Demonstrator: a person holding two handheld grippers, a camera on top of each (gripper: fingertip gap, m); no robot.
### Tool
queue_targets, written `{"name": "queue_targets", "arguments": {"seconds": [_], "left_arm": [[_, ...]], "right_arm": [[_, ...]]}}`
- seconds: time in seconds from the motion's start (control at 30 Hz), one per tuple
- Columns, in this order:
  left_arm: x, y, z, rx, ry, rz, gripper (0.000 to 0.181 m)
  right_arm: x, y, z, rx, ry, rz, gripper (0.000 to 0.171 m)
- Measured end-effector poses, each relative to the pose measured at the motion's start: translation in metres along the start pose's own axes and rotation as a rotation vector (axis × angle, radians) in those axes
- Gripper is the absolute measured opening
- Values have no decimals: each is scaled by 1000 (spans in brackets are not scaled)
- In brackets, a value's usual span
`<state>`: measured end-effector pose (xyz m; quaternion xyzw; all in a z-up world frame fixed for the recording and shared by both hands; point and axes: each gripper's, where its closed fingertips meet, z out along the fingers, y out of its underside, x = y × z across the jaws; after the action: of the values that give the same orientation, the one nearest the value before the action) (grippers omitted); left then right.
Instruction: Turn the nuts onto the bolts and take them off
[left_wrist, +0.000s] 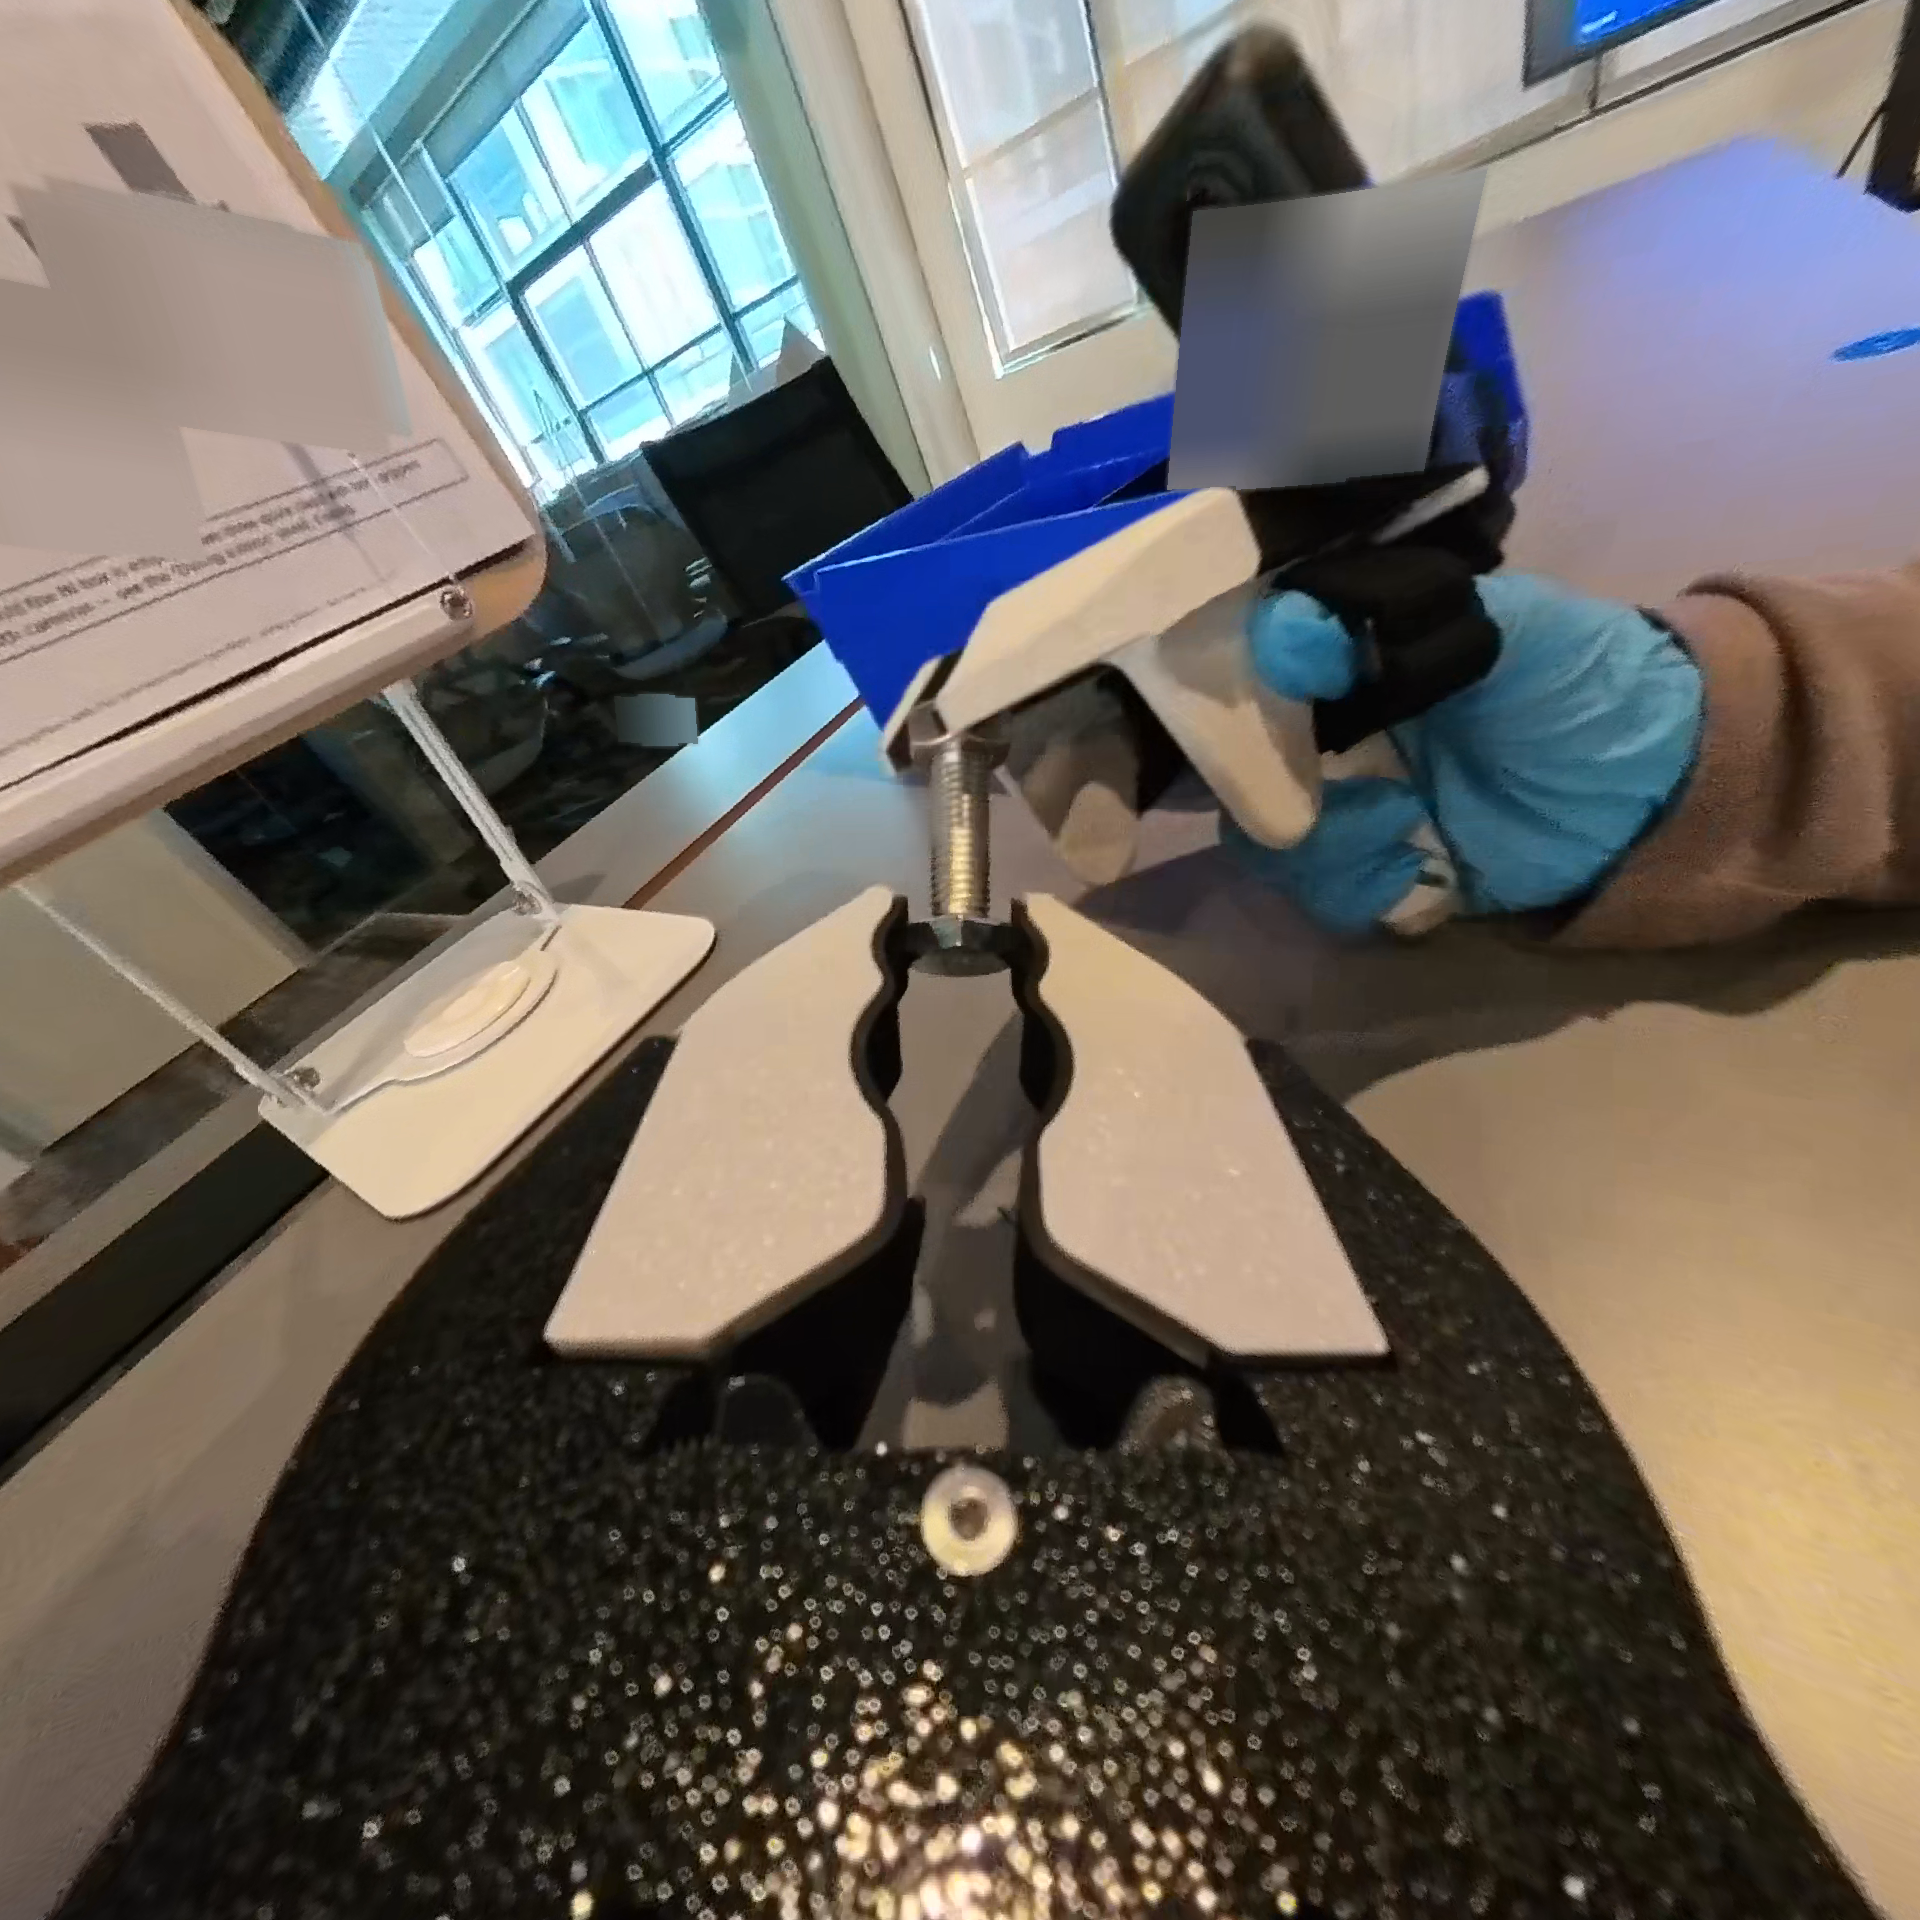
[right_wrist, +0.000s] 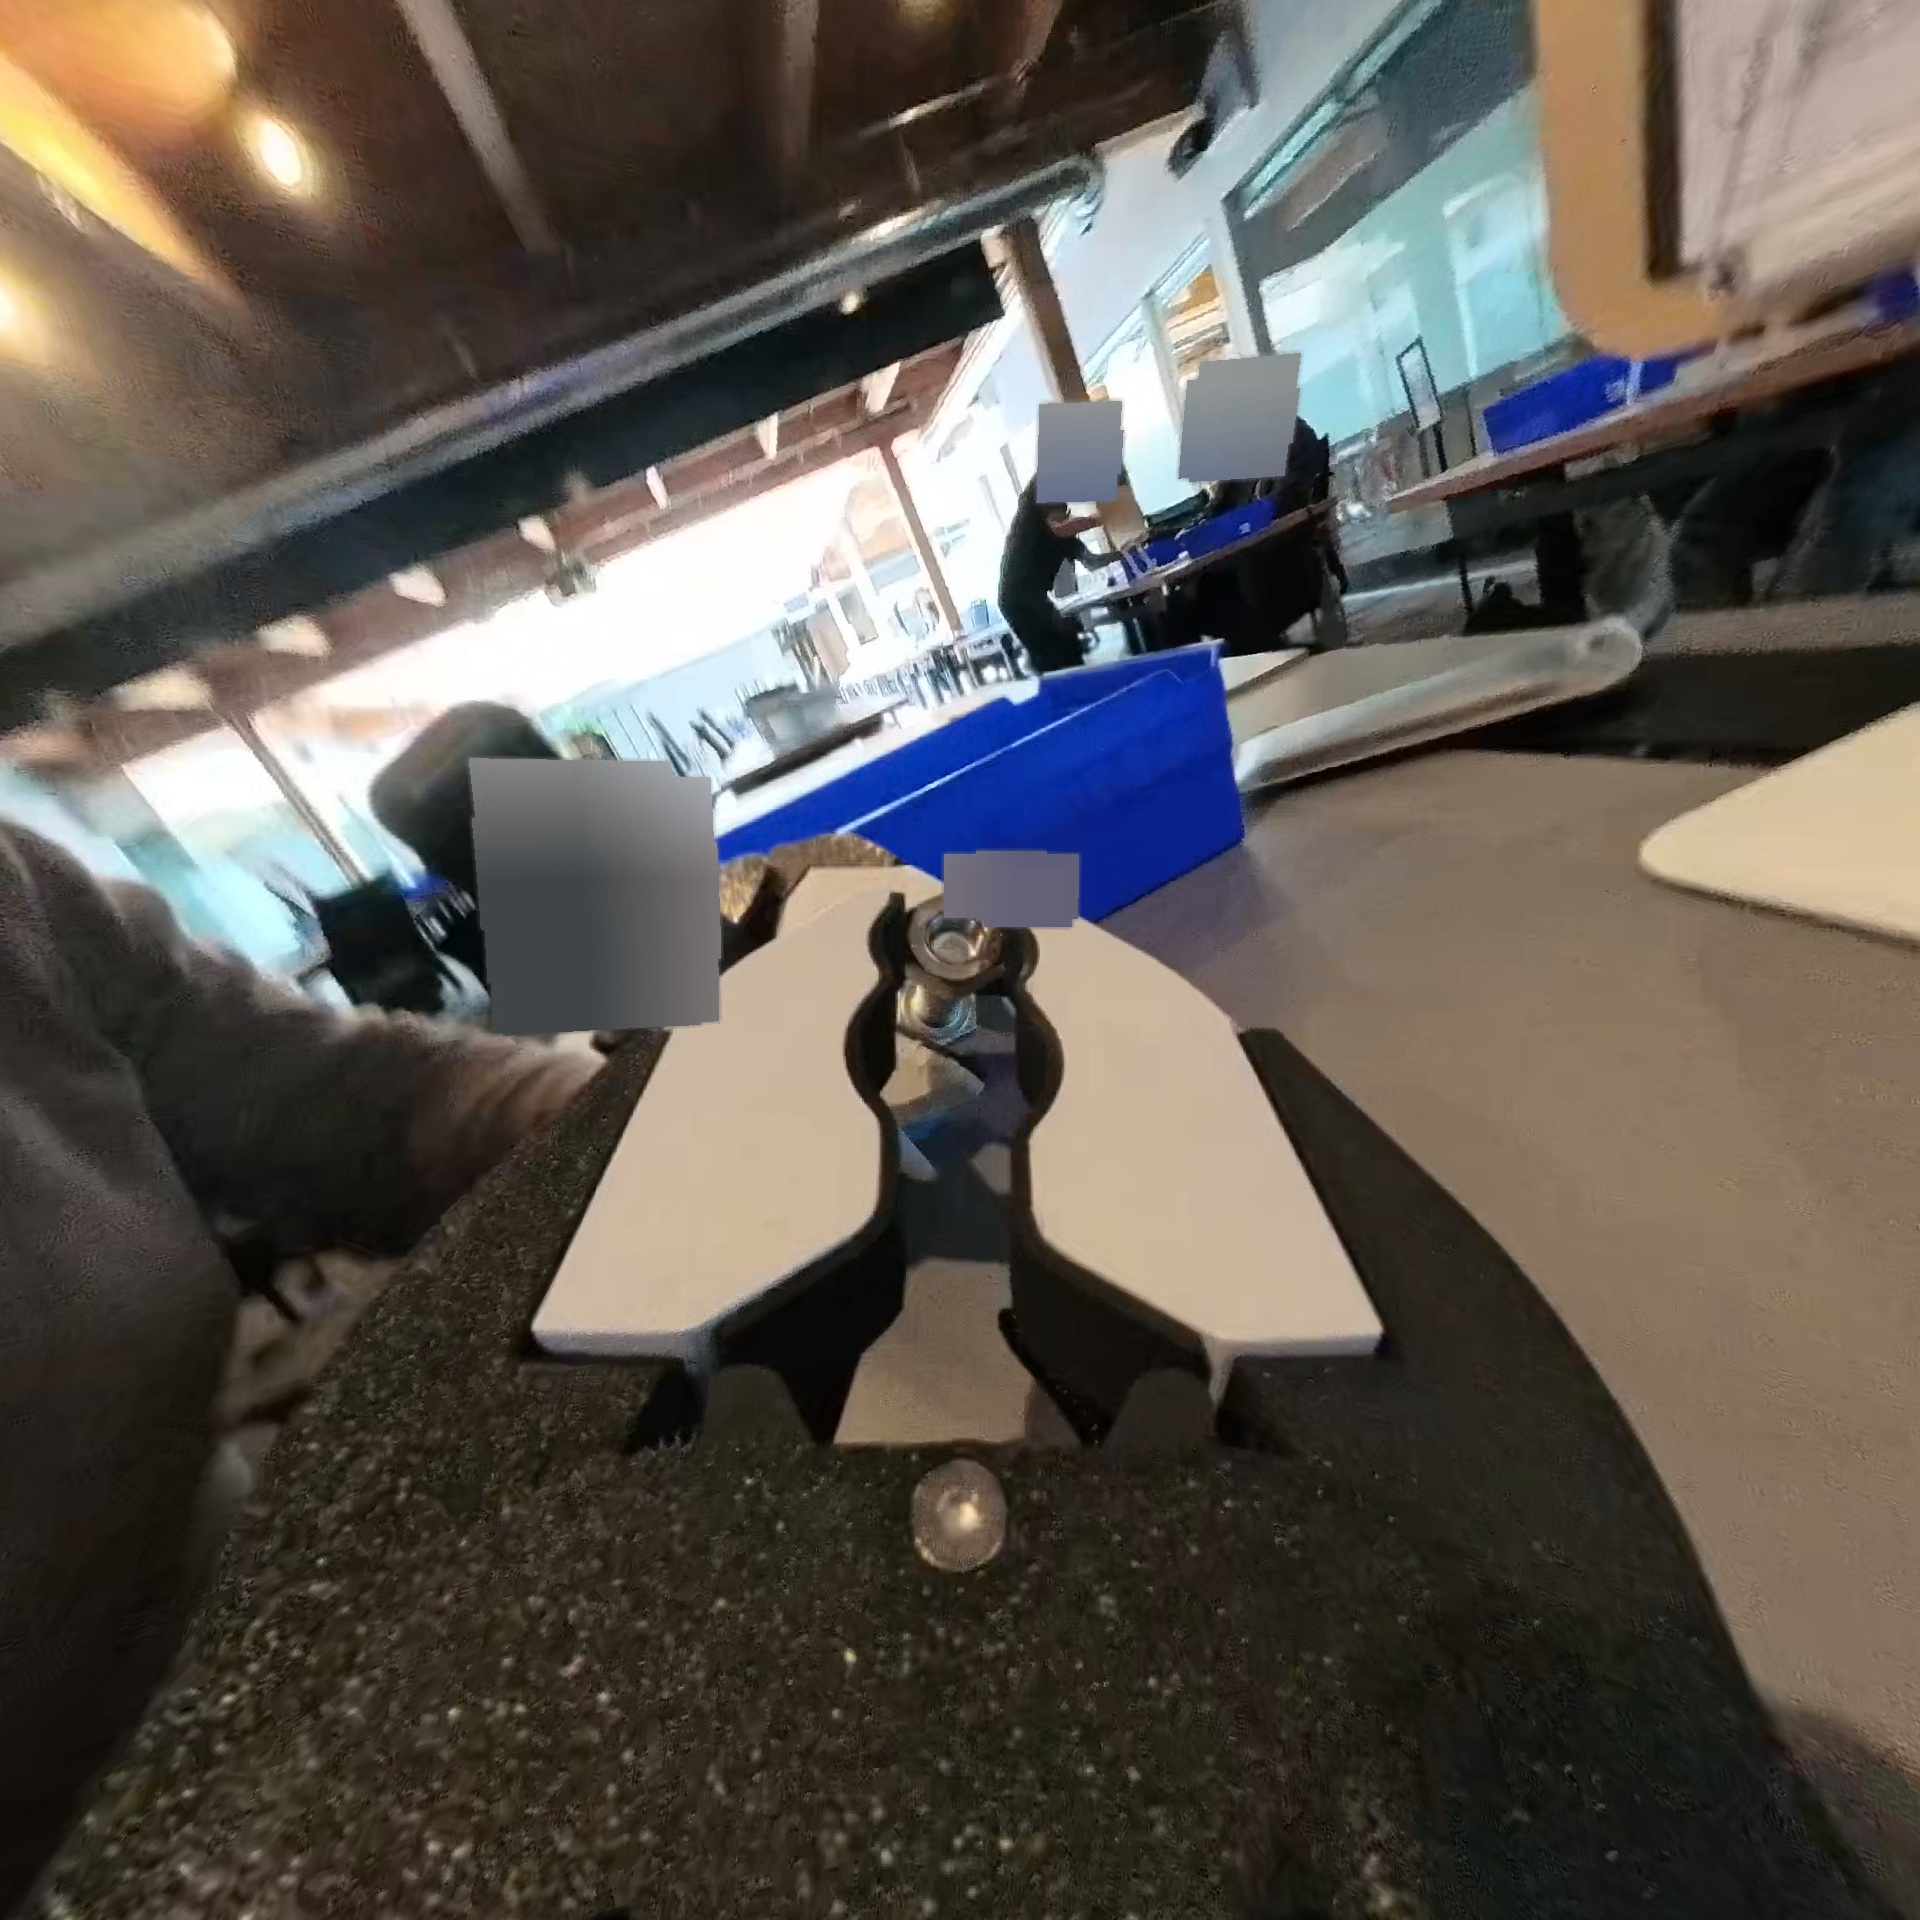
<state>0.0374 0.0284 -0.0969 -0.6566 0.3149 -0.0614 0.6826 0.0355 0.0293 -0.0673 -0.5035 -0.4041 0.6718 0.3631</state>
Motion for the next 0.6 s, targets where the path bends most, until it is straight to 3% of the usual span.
{"name": "queue_targets", "arguments": {"seconds": [0.1,0.17,0.27,0.33,0.5,0.6], "left_arm": [[3,-2,0,7,0,23,18],[0,-2,-1,10,-11,12,18],[-5,-1,-2,10,-33,-6,18],[-7,-1,-2,6,-48,-3,18],[-19,3,-3,-17,-123,-1,18],[-31,4,-7,-22,-201,-4,18]], "right_arm": [[-7,-1,-4,-54,10,-271,17],[-7,-5,-7,-22,40,-347,17],[-9,-10,-7,35,10,-242,32],[-9,-4,-8,6,-16,-188,0],[5,-8,-13,5,98,-201,0],[18,3,-17,-140,184,-238,19]]}}
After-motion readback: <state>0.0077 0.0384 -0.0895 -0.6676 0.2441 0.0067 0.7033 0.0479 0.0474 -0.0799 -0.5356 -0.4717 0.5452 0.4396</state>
